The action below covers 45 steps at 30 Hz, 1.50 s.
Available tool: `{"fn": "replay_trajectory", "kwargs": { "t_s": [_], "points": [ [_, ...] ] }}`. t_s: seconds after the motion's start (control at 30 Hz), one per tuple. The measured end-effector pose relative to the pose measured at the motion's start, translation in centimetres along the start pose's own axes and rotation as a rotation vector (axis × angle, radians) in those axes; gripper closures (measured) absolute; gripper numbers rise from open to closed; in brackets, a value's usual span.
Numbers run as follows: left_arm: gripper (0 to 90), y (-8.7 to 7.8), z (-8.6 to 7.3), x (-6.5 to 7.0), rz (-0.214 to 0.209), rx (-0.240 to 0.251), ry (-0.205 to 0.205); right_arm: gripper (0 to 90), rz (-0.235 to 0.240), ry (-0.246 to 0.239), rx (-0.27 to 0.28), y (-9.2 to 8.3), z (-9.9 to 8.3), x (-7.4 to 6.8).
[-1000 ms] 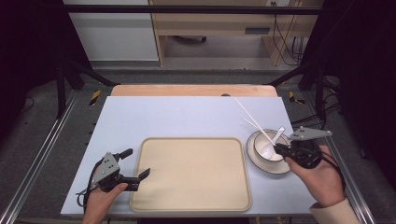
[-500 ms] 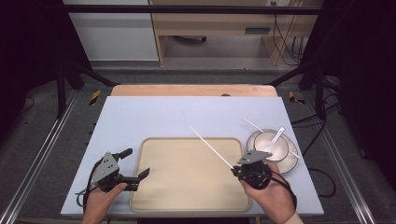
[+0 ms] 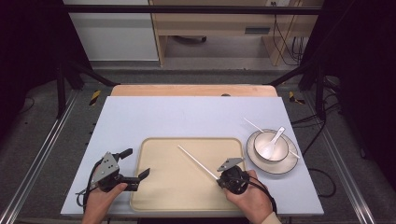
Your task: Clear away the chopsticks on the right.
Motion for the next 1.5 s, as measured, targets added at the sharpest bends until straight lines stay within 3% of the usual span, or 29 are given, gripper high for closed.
{"fn": "replay_trajectory", "kwargs": {
  "t_s": [0.17,0.23,0.27,0.37,0.5,0.8,0.83,0.87,1.0,1.2,1.23,1.27,1.37,1.4,1.5],
  "points": [
    [3.4,0.1,0.0,0.0,-0.003,0.0,-0.001,82.9,0.011,0.01,0.0,0.3,-0.1,0.3],
    [3.4,0.1,0.0,0.1,-0.003,0.0,-0.001,74.1,0.021,0.035,0.013,0.0,-0.2,0.3],
    [3.4,0.1,0.0,0.1,-0.003,0.0,-0.001,74.1,0.021,0.035,0.013,0.0,-0.2,0.3],
    [3.4,0.1,0.0,0.0,-0.003,-0.001,-0.001,70.4,0.02,0.025,0.057,-1.0,-0.3,0.5],
    [3.4,0.1,0.0,0.1,-0.004,-0.002,0.0,65.7,-0.008,0.035,0.107,-2.8,-0.5,1.8],
    [3.4,0.2,-0.1,0.0,-0.005,-0.006,0.0,54.1,-0.11,0.097,0.246,-8.8,-1.4,8.1],
    [3.3,0.2,-0.1,0.0,-0.005,-0.006,0.0,54.1,-0.11,0.097,0.246,-8.8,-1.4,8.1],
    [3.4,0.2,0.0,0.1,-0.006,-0.006,0.0,51.5,-0.14,0.116,0.258,-10.0,-2.0,9.8],
    [3.3,0.2,-0.1,0.1,-0.006,-0.01,0.003,46.1,-0.199,0.148,0.299,-12.1,-3.5,12.6],
    [3.3,0.3,-0.1,0.1,-0.008,-0.012,0.0,49.6,-0.234,0.226,0.344,-15.1,-7.0,16.9],
    [3.3,0.3,-0.1,0.1,-0.008,-0.012,0.0,49.6,-0.234,0.226,0.344,-15.1,-7.0,16.9],
    [3.3,0.3,-0.1,0.2,-0.008,-0.013,0.002,53.3,-0.244,0.253,0.339,-15.7,-8.5,18.6],
    [3.3,0.3,-0.1,0.2,-0.009,-0.014,0.004,55.6,-0.225,0.296,0.326,-15.6,-9.6,19.8],
    [3.3,0.4,-0.1,0.2,-0.009,-0.018,0.006,59.4,-0.21,0.318,0.295,-14.9,-10.9,21.1],
    [3.3,0.5,-0.1,0.2,-0.011,-0.022,0.005,63.0,-0.191,0.32,0.241,-13.0,-11.9,22.3]
  ]
}}
Point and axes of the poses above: each handheld gripper's, and its own axes: y roughly forward along the jaws, z roughly out of its top, x roughly to its right, the point moved 2 cm from there along y, roughly forward along the jaws, and after that the axes turned 15 degrees about -x, right-handed, at the moved point
